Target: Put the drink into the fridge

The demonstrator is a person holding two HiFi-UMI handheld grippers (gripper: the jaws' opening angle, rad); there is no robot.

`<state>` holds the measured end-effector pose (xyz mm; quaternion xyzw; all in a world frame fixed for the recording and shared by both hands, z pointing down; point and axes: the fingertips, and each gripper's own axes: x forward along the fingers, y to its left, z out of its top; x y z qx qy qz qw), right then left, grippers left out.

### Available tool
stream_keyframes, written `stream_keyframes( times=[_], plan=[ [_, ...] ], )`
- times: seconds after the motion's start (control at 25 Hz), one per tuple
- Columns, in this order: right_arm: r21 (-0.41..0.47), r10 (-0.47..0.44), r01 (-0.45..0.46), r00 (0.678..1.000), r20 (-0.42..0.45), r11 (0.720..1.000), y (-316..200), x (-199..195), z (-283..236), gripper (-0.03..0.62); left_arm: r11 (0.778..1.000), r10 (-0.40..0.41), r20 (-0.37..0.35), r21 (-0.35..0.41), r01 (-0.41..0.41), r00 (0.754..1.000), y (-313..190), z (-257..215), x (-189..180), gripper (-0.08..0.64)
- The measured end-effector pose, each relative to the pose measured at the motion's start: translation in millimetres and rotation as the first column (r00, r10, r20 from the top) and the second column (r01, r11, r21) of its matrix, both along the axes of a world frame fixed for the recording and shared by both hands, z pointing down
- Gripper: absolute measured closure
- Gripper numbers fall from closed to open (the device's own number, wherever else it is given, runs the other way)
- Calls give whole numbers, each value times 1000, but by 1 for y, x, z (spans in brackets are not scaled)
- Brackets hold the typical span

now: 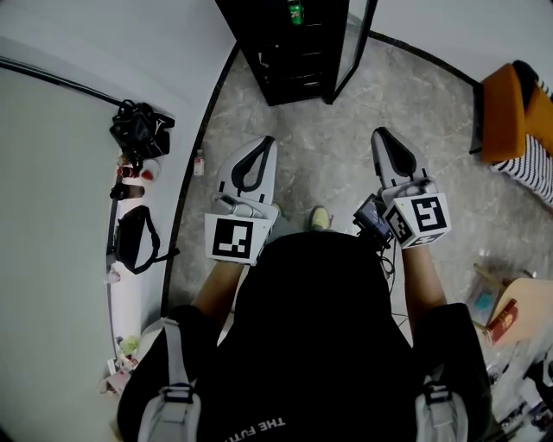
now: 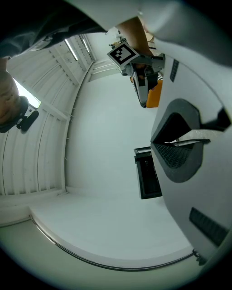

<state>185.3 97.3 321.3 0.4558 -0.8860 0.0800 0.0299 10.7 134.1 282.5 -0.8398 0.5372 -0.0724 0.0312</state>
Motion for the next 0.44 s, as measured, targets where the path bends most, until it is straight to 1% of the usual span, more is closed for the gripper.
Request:
stream_keyframes(
  times=[0.44],
  plan=[
    [2, -18, 18, 1000, 2, 1000, -6, 3, 2, 561, 1000, -8, 0, 3, 8, 1000, -7, -1, 3, 548]
  ],
)
